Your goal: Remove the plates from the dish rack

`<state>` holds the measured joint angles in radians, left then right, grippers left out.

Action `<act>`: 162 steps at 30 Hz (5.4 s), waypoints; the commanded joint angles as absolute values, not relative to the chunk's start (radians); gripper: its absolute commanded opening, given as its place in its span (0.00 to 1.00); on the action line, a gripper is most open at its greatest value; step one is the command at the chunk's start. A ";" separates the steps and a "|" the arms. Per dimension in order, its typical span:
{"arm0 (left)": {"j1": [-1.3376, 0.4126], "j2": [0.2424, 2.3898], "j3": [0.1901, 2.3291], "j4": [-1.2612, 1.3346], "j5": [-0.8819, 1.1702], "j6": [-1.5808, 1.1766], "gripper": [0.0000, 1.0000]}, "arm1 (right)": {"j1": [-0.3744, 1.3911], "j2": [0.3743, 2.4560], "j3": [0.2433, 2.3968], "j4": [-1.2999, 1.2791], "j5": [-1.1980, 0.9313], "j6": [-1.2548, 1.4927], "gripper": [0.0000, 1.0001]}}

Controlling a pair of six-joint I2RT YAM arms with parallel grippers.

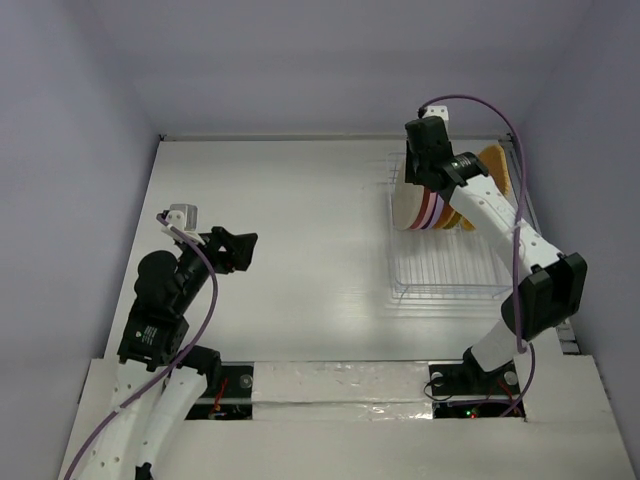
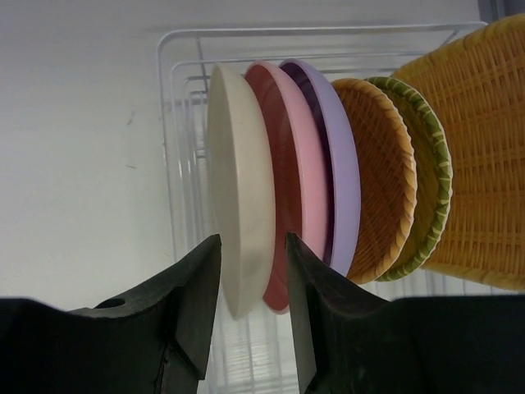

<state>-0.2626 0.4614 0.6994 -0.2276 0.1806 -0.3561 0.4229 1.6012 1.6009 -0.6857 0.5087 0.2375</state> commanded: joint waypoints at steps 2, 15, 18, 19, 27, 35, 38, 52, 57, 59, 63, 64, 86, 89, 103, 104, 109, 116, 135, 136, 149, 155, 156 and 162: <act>-0.270 0.454 0.690 -0.176 0.186 -0.353 0.76 | 0.425 1.652 1.690 -0.704 0.587 0.206 0.42; -0.279 0.434 0.690 -0.179 0.176 -0.351 0.78 | 0.482 1.831 1.788 -0.770 0.776 0.181 0.33; -0.279 0.428 0.690 -0.181 0.175 -0.348 0.78 | 0.503 1.877 1.839 -0.804 0.837 0.173 0.26; -0.279 0.426 0.690 -0.179 0.172 -0.348 0.78 | 0.512 1.885 1.856 -0.814 0.857 0.170 0.24; -0.308 0.410 0.692 -0.181 0.169 -0.350 0.77 | 0.558 1.890 1.913 -0.847 1.017 0.150 0.02; -0.318 0.387 0.690 -0.183 0.158 -0.351 0.77 | 0.638 1.816 2.034 -0.867 1.137 0.094 0.00; -0.318 0.385 0.692 -0.184 0.155 -0.353 0.77 | 0.658 1.783 2.080 -0.896 1.175 0.084 0.00; -0.318 0.399 0.692 -0.193 0.138 -0.362 0.76 | 0.776 1.758 2.056 -0.674 0.794 0.193 0.00; -0.318 0.400 0.690 -0.195 0.121 -0.367 0.74 | 0.824 1.912 2.032 -0.476 0.497 0.351 0.00; -0.318 0.410 0.692 -0.201 0.109 -0.371 0.73 | 0.833 2.050 2.119 -0.445 0.450 0.422 0.00; -0.318 0.420 0.693 -0.209 0.097 -0.376 0.72 | 0.833 2.247 2.273 -0.434 0.388 0.528 0.00; -0.318 0.423 0.693 -0.207 0.095 -0.376 0.72 | 0.833 2.273 2.293 -0.422 0.379 0.563 0.00; -0.318 0.403 0.687 -0.183 0.114 -0.376 0.71 | 0.833 2.393 2.229 -0.179 0.153 0.802 0.52; -0.318 0.410 0.687 -0.183 0.115 -0.374 0.71 | 0.833 2.234 2.113 -0.163 0.210 0.701 0.48; -0.308 0.377 0.680 -0.178 0.091 -0.387 0.00 | 0.527 1.391 1.387 -0.441 0.650 0.329 0.00; -0.308 0.377 0.681 -0.181 0.080 -0.388 0.03 | 0.511 1.384 1.391 -0.501 0.664 0.322 0.02; -0.308 0.377 0.681 -0.183 0.090 -0.387 0.37 | 0.476 1.465 1.495 -0.641 0.706 0.239 0.29; -0.308 0.377 0.680 -0.184 0.090 -0.387 0.60 | 0.476 1.589 1.632 -0.745 0.744 0.215 0.32; -0.308 0.374 0.683 -0.186 0.095 -0.382 0.61 | 0.456 1.795 1.698 -0.752 0.879 0.166 0.30; -0.308 0.371 0.681 -0.186 0.095 -0.382 0.61 | 0.456 1.802 1.701 -0.755 0.891 0.163 0.30; -0.308 0.357 0.681 -0.183 0.101 -0.377 0.61 | 0.456 1.855 1.776 -0.778 0.966 0.127 0.08; -0.308 0.353 0.681 -0.183 0.100 -0.379 0.61 | 0.466 1.775 1.789 -0.772 0.996 0.115 0.00; -0.308 0.353 0.681 -0.183 0.100 -0.379 0.61 | 0.475 1.763 1.787 -0.770 1.000 0.112 0.00; -0.308 0.353 0.680 -0.181 0.103 -0.382 0.61 | 0.499 1.697 1.819 -0.793 1.029 0.095 0.00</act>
